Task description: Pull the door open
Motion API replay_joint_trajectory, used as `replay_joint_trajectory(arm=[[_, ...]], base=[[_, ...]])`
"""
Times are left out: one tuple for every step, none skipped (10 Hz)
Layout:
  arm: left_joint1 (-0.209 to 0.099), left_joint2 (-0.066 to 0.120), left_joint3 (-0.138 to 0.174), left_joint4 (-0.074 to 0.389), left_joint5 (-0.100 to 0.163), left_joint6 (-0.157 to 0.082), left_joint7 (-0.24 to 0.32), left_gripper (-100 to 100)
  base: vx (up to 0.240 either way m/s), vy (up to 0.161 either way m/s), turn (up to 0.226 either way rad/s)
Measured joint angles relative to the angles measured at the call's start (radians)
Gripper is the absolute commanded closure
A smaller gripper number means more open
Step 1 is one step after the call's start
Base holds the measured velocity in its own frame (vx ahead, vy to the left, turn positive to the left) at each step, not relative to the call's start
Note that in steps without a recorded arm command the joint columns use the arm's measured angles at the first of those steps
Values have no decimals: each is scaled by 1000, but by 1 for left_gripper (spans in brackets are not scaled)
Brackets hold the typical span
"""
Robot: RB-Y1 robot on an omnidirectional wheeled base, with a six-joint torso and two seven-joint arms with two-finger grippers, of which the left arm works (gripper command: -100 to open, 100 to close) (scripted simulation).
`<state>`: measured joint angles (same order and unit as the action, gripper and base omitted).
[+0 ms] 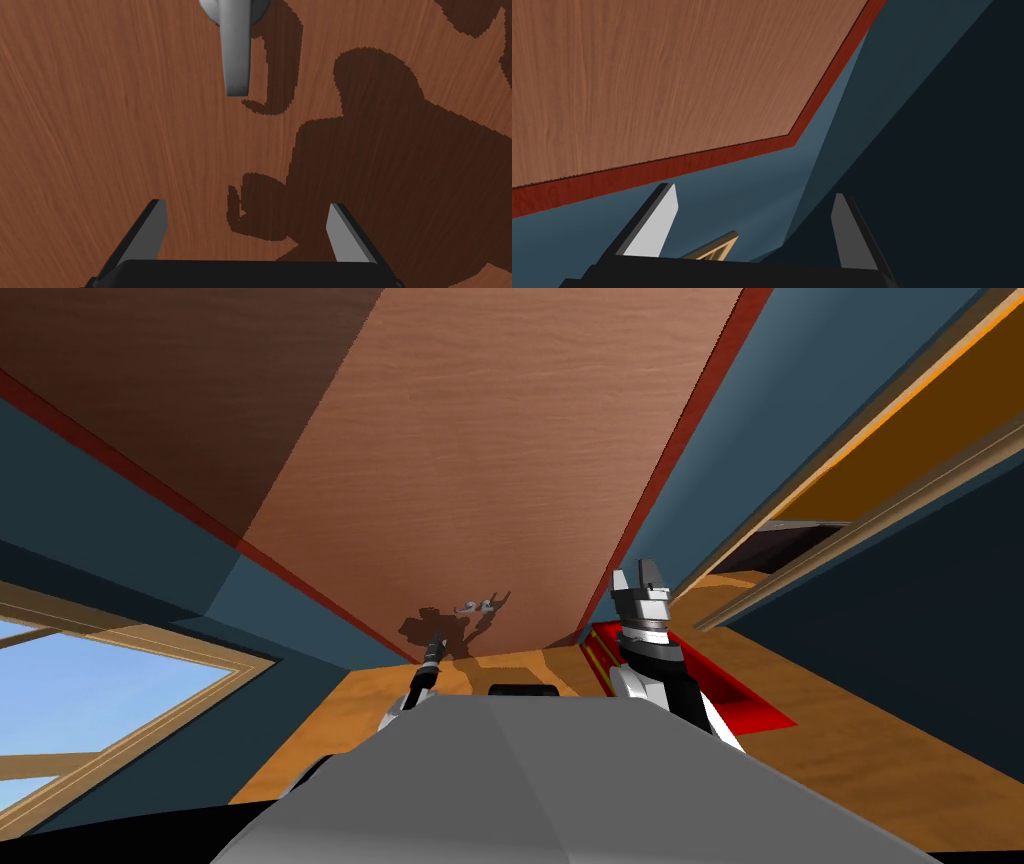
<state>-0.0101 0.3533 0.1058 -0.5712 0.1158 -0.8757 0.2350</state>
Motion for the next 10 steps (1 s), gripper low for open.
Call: replay_joint_trajectory(arm=[[-4,4,14,15,9,2,-6,-100],[-18,3,33,54,19,-10,-16,-100],[-13,1,51,49,30,-7,-28,-100],[-11,-5,68,32,40,10,-41,-100],[-25,-5,74,54,44,7,-45,-100],[-48,-13,79,80,48,-4,-49,-100],[-84,-23,78,123,47,-26,-52,-100],[-77,-32,78,99,48,-18,-57,-100],[-71,-36,79,78,48,-6,-61,-100],[-36,-62,75,-20,47,30,-72,-100]], base=[[10,79,-196],[21,96,-249],[48,117,-316],[43,98,-112],[84,81,-276],[152,54,-302],[136,11,-86],[65,-12,29],[127,-57,-257],[131,-64,-142]])
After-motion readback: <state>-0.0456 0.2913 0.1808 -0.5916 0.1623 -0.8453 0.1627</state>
